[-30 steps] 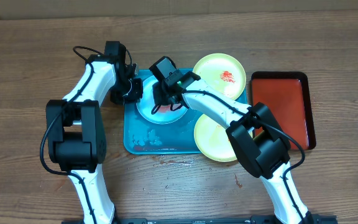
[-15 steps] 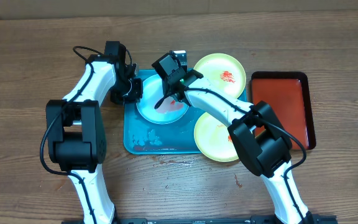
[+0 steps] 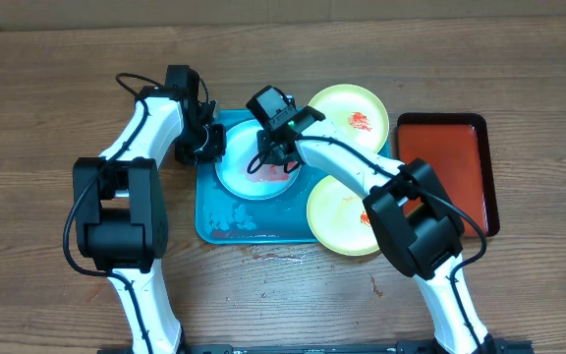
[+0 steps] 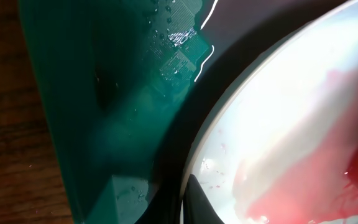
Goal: Clean dirty plates on tray and stack at the side
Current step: 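Scrub the white plate with the sponge while the left gripper holds it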
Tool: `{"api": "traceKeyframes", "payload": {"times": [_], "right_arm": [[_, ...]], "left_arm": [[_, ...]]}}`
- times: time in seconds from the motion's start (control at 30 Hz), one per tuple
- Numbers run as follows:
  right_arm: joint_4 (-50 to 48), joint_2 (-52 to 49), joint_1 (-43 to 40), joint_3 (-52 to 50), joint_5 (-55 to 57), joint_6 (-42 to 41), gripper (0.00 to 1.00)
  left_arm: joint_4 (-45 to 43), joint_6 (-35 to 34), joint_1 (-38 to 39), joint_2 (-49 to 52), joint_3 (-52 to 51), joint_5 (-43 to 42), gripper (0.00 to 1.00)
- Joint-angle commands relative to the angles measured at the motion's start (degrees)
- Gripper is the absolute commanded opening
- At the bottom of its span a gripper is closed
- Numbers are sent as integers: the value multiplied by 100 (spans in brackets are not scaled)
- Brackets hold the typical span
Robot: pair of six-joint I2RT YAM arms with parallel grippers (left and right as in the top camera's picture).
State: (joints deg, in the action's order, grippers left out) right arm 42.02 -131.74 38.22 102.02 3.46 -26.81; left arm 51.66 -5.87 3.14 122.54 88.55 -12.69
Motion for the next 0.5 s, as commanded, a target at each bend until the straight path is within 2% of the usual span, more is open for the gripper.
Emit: {"api": "traceKeyframes", "payload": {"times": [0.0, 0.33, 0.47], "right_arm": [[74, -26, 83, 72, -1386, 151, 4], [52, -26, 83, 83, -2037, 155, 4], [345, -26, 81, 83, -1993, 175, 4]], "left_arm": [[-26, -57, 31, 227, -15, 22, 4], [-31, -57, 31, 227, -15, 22, 4], [-28, -55, 31, 227, -15, 22, 4]]}}
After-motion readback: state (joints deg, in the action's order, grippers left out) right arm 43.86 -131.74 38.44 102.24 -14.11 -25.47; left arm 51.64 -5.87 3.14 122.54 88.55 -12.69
